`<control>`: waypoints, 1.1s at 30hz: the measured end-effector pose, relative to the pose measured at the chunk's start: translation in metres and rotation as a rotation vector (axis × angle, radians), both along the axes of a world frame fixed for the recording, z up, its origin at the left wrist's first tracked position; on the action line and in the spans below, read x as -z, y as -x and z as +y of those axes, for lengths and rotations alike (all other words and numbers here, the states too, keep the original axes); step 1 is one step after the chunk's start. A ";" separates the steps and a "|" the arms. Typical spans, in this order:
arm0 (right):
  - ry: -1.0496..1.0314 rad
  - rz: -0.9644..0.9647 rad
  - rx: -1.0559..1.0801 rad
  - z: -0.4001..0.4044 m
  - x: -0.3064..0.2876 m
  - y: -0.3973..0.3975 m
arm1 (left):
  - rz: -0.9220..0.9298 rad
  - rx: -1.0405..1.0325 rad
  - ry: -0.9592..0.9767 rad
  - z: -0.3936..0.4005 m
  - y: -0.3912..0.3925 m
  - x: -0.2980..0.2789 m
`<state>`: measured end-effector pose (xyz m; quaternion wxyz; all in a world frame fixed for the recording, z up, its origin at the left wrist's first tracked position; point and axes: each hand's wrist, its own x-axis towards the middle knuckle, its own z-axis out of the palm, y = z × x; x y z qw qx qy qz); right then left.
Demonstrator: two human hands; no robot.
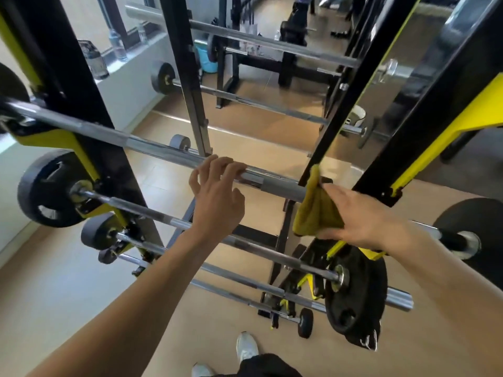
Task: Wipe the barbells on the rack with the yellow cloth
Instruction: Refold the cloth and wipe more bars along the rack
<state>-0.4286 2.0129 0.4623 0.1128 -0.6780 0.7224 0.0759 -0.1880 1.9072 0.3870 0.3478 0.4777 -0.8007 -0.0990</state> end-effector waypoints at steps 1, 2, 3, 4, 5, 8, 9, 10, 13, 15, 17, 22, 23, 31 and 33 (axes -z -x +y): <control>0.029 -0.007 -0.014 -0.004 0.004 -0.001 | 0.023 -0.011 0.014 -0.001 0.001 0.001; 0.056 -0.024 -0.027 -0.007 0.004 -0.002 | 0.042 -0.027 0.029 -0.001 0.003 0.002; 0.085 -0.052 -0.047 -0.010 0.004 -0.003 | 0.059 -0.045 0.043 -0.001 0.004 0.003; 0.121 -0.088 -0.075 -0.011 0.004 -0.003 | 0.074 -0.066 0.054 -0.002 0.006 0.004; 0.151 -0.113 -0.104 -0.010 0.004 -0.003 | 0.088 -0.094 0.059 -0.002 0.008 0.004; 0.186 -0.181 -0.125 0.005 0.003 0.009 | 0.113 -0.184 0.040 -0.003 0.018 0.005; 0.178 -0.208 -0.100 0.012 0.001 0.019 | 0.120 -0.209 0.029 -0.002 0.022 0.005; 0.168 -0.234 -0.063 0.021 -0.004 0.028 | 0.129 -0.230 0.022 -0.002 0.026 0.006; 0.166 -0.231 -0.011 0.042 -0.016 0.044 | 0.162 -0.275 0.055 -0.003 0.036 0.009; 0.165 -0.145 -0.025 0.046 -0.016 0.043 | 0.179 -0.294 0.074 -0.003 0.042 0.012; 0.139 -0.019 -0.039 0.037 -0.015 0.037 | 0.196 -0.297 0.081 -0.004 0.048 0.013; 0.180 0.174 -0.133 0.004 0.007 0.009 | 0.216 -0.294 0.090 -0.002 0.046 0.017; 0.181 0.128 -0.117 0.000 0.012 0.003 | 0.217 -0.290 0.092 -0.001 0.044 0.017; 0.277 0.075 -0.092 -0.021 0.020 -0.028 | 0.173 -0.172 0.072 0.001 0.035 0.020; 0.299 0.094 -0.076 -0.025 0.023 -0.036 | 0.141 -0.127 0.069 0.001 0.028 0.018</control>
